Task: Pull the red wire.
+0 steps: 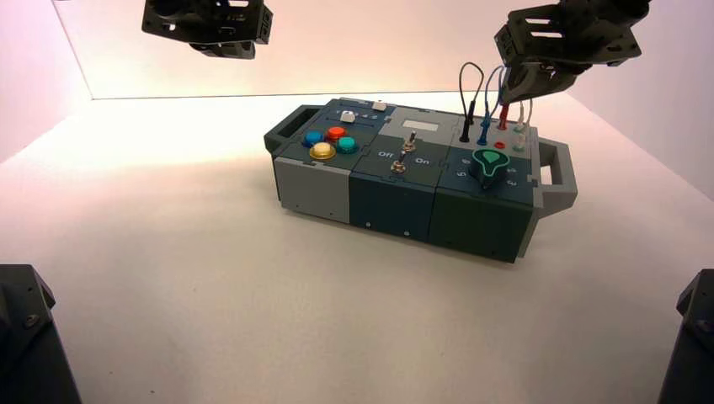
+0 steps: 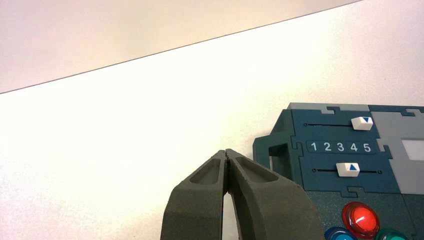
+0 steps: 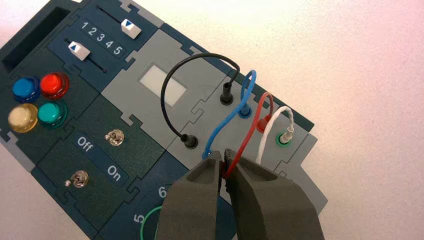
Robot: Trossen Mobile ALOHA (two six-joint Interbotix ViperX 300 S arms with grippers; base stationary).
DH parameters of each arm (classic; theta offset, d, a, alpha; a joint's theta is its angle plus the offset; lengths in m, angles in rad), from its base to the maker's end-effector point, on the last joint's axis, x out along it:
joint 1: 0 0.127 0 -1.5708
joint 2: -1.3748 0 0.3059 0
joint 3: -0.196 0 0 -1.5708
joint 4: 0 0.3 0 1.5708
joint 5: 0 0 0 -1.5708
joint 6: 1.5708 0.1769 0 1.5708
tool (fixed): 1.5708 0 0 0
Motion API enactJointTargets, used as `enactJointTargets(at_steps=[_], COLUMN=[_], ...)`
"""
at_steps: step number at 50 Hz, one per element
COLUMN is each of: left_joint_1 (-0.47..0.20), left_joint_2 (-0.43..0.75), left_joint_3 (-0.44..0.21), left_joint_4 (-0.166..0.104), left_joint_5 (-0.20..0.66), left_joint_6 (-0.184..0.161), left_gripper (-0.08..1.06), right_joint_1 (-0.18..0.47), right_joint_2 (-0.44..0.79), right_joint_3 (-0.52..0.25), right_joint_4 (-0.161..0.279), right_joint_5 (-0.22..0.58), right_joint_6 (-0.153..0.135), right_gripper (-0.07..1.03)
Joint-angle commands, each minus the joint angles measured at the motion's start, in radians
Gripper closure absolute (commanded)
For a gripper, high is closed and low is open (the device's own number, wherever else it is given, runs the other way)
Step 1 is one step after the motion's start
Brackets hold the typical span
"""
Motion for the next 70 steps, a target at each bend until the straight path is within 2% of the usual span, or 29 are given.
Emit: enactJointTargets(at_steps=[1, 7, 11, 29, 46, 58, 70], left_joint_1=[-0.003, -0.003, -0.003, -0.003, -0.003, -0.003, -0.003], left_joint_2=[-0.017, -0.015, -0.017, -0.015, -0.014, -0.014, -0.014], left_joint_3=[-0.015, -0.015, -0.015, -0.018, -0.02, -0.02, -0.02], left_joint_4=[0.002, 0.002, 0.002, 0.002, 0.003, 0.002, 0.002], left_joint_5=[-0.006, -0.005, -0.005, -0.005, -0.005, -0.005, -0.005], left_joint_6=[0.003, 0.003, 0.003, 0.003, 0.003, 0.003, 0.003], left_gripper=[1.0, 1.0, 1.0, 1.0, 1.0, 1.0, 1.0], right_joint_1=[-0.005, -0.005, -0.006, -0.006, -0.005, -0.006, -0.031], right_joint_2=[-0.025, -0.031, -0.034, -0.04, -0.133, -0.232, -0.348], right_joint_3=[-0.015, -0.015, -0.014, -0.012, 0.029, 0.063, 0.118], right_joint_4=[-0.002, -0.003, -0.002, -0.003, 0.002, 0.005, 0.014], right_joint_5=[-0.008, -0.008, -0.008, -0.003, 0.029, 0.015, -0.072], right_joint_6=[0.0, -0.002, -0.002, -0.002, 0.005, 0.008, 0.012], right_gripper=[0.88, 0.71, 0.64, 0.62, 0.62, 0.62, 0.62])
